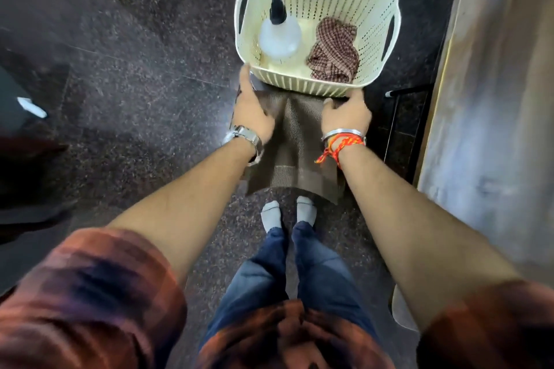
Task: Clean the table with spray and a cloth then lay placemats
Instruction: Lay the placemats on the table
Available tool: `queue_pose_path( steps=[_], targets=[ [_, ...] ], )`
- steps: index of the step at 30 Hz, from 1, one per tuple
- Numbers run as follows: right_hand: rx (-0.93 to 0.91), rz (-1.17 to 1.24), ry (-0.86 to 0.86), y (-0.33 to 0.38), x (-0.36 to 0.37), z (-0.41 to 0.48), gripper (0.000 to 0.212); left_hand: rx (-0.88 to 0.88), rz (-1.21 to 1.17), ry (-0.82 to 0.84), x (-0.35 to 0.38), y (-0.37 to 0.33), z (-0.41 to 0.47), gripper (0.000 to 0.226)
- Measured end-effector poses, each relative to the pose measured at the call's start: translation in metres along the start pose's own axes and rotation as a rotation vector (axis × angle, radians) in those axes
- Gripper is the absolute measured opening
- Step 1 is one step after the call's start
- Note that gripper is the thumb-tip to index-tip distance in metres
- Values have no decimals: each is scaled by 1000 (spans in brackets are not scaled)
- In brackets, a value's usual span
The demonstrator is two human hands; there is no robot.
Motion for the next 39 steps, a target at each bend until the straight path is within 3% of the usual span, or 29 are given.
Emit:
queue_pose_path(
  steps=[5,12,19,24,27,31,39],
  targets=[
    [-1,55,-26,43,-59,-25,18,81,3,-83,-57,-31,-20,47],
    [-276,195,-96,168,-106,-34,23,127,-6,-264,-135,-100,-14,26],
    [-354,410,-216,258,-122,-41,5,184,-92,-401,-219,-134,29,20],
    [-368,432,-288,324,-98,-53,45,184,-205,-400,-277,-113,94,37],
    [-353,426,-372,363,-87,-62,39,204,-230,-380,-313,-97,143,44],
    [-301,466,-431,409,-74,-65,28,220,-302,-375,-354,-92,208,36],
    [-227,528,-550,472,-48,-24,33,344,-386,-249,-347,-173,295,40]
  ],
)
Point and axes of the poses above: each hand's wrist, its own z-axis towards the middle knuckle, its own x-axis out of the palm, y = z × x, the point moved 7 cm from there along z, towards the middle knuckle, and after that the axes turned 14 degrees about -y, right-handed, at the moved point
